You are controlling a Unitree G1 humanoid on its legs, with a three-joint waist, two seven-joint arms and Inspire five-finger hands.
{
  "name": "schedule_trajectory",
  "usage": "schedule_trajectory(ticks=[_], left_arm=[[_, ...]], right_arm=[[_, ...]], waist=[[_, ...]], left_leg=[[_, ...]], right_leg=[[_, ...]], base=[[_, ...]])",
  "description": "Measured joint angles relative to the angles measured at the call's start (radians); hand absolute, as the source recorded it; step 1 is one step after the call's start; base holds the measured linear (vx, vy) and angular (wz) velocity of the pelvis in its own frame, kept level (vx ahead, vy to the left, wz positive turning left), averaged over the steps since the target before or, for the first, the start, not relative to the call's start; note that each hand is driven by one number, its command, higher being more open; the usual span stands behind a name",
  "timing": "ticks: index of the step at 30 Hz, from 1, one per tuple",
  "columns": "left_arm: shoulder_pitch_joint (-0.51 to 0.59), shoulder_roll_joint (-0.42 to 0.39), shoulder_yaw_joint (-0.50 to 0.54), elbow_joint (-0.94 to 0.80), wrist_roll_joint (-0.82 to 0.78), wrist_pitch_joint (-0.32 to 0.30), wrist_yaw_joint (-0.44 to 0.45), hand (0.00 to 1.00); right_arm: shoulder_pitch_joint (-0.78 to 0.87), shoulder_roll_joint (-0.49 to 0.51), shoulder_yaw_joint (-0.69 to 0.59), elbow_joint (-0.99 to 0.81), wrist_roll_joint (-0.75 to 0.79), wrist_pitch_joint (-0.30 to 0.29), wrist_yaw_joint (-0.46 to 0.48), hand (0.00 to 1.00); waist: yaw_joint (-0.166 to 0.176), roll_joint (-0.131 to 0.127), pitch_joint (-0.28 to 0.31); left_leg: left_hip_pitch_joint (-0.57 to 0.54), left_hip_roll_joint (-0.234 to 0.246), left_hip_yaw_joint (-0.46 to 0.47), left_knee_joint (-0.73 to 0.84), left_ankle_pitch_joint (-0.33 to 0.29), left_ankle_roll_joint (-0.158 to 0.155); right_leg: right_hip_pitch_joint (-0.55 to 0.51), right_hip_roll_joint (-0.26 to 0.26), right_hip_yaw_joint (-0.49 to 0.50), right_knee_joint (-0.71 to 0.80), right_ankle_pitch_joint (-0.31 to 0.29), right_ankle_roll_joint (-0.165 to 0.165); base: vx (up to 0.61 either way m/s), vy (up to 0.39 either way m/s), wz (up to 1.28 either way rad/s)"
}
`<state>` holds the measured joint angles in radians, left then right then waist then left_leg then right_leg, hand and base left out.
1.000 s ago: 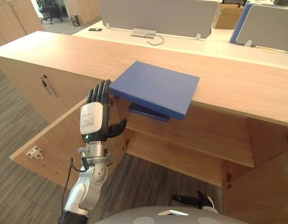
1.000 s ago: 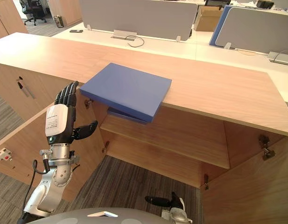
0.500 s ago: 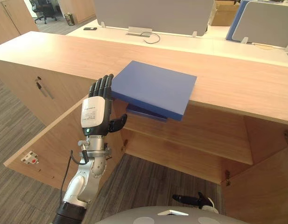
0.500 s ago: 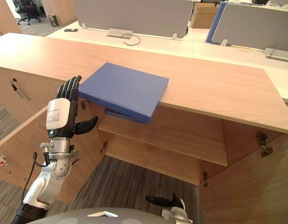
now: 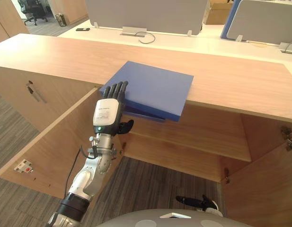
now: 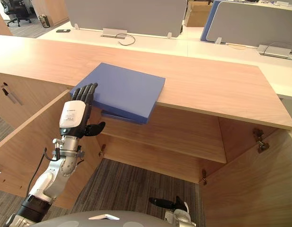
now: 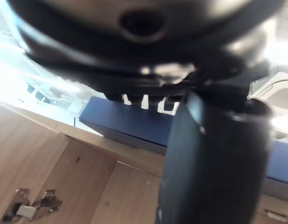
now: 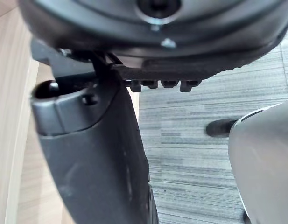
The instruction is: Walk over to the cabinet, pick up the folder, carry it to the office cabinet, place the folder inside the office cabinet, then close the office cabinet door
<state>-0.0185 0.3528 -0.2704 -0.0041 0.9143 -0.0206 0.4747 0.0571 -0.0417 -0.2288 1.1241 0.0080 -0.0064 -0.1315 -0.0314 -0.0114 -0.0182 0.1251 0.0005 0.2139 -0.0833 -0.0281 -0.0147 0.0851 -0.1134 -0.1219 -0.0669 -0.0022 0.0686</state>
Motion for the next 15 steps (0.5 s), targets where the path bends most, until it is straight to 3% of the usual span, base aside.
schedule_trajectory(ticks=[15], left_arm=[[-0.105, 0.032, -0.027, 0.086, 0.004, 0.009, -0.009, 1.00]], right_arm=[[0.000, -0.002, -0.047, -0.001, 0.000, 0.000, 0.000, 1.00]], waist=[[-0.025, 0.000, 0.001]], left_leg=[[0.004, 0.000, 0.027, 0.000, -0.006, -0.002]], right_leg=[[-0.011, 0.001, 0.031, -0.003, 0.009, 0.002]], base=[[-0.02, -0.014, -0.06]])
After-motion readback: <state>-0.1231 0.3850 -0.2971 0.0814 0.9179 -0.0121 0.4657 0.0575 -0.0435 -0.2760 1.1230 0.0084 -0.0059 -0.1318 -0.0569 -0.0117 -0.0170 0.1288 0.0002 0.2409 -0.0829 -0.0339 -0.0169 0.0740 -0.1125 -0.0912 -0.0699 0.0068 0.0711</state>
